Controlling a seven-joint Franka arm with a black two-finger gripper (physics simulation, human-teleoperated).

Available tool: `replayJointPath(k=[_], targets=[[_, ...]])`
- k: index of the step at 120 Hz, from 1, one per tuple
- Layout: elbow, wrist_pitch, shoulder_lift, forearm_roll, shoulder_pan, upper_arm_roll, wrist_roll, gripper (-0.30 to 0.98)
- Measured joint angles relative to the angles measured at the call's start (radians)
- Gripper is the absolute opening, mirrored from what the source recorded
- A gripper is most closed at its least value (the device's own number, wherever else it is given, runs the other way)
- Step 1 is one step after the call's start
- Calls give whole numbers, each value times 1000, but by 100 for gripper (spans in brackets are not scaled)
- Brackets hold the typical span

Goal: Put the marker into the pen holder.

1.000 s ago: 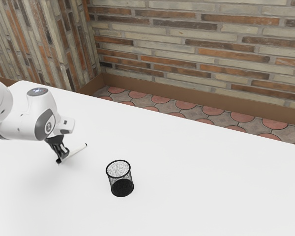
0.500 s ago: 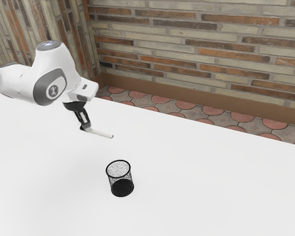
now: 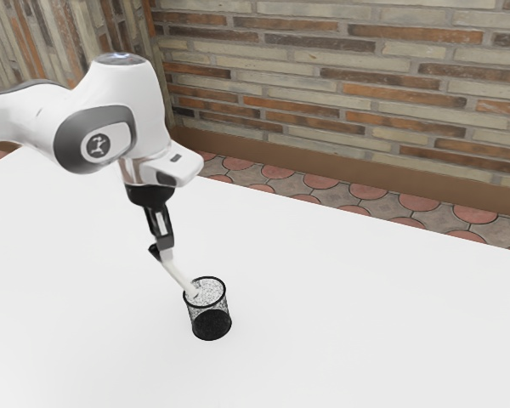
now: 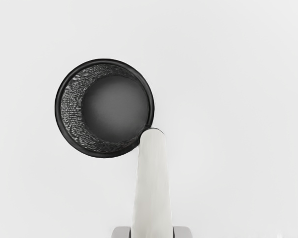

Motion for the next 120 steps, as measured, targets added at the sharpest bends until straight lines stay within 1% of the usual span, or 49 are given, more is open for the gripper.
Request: replayJointPath(k=[36,48,59,80,84,100,110,116,120], targets=[[124,-32,111,-8,-25,-2,-52,-1],[171,-35,165,-8,-31,2,-63,0],[204,-34,230,-9,-33,24,-72,0],[220,-21,359,-29,-13,57,-84,2],[220,-19,370,-36,-10,58,-86,6],[236,-13,436,-96,17,61,-92,33],[272,-14,415,-118,22,60,-96,44],[348,-35,377,-125,24,64,-100,48],[446,-73,366,-129,33,66,-107,51]])
